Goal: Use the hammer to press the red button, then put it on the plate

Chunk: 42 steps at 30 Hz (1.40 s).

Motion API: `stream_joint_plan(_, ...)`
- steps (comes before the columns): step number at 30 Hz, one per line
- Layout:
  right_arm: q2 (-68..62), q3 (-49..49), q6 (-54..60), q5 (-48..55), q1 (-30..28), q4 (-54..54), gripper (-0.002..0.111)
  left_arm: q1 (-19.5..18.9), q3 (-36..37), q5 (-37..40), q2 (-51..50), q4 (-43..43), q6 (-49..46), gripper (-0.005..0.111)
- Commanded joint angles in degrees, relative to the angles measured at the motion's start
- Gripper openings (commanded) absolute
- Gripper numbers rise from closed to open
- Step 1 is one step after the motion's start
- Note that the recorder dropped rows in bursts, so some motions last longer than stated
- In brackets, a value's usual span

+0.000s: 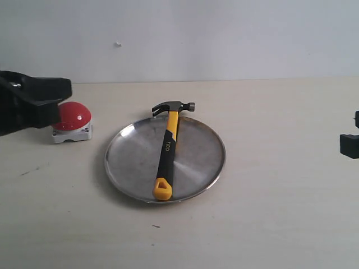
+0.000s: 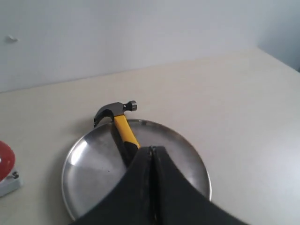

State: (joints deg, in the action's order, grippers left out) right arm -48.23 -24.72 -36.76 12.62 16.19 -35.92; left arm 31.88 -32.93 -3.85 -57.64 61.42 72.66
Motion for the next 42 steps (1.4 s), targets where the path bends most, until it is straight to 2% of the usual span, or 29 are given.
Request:
stream_joint_plan(1,0.4,0.3,0.1,-0.3,-0.2,-0.1,0.000,0.0,3.8,2.4,9.3,0.0,-0.6,0.000)
stream_joint_plan(8,0.4,0.3,0.1,-0.3,-0.2,-0.1,0.000,0.0,8.8,10.0,21.1,0.0,-0.9,0.000)
stream_joint_plan(11,0.4,0.3,0.1,-0.3,-0.2,-0.1,0.000,-1.5,11.5,9.4,26.2,0.0,-0.7,0.000)
stream_joint_plan(14,0.4,0.3,0.1,-0.3,-0.2,-0.1,0.000,-6.5,15.1,6.2,31.6,-0.2,-0.5,0.000)
stream_joint_plan(19,0.4,0.3,0.1,-0.3,-0.2,-0.1,0.000,-17.4,20.2,-0.8,39.8,-0.4,-0.5,0.000)
stream_joint_plan(23,0.4,0.3,0.1,-0.3,-0.2,-0.1,0.000,-24.7,21.9,-5.1,43.8,-0.5,-0.5,0.000)
stream_joint_plan(31,0.4,0.3,0.1,-0.3,-0.2,-0.1,0.000,-35.0,22.3,-7.6,46.2,-0.7,-0.8,0.000)
stream_joint_plan(35,0.4,0.3,0.1,-0.3,-0.2,-0.1,0.000,-38.0,22.5,-7.7,47.1,-0.7,-1.2,0.000)
stream_joint_plan(42,0.4,0.3,0.1,-0.3,-0.2,-0.1,0.000,-38.1,24.9,-7.5,52.0,-0.4,-1.2,0.000)
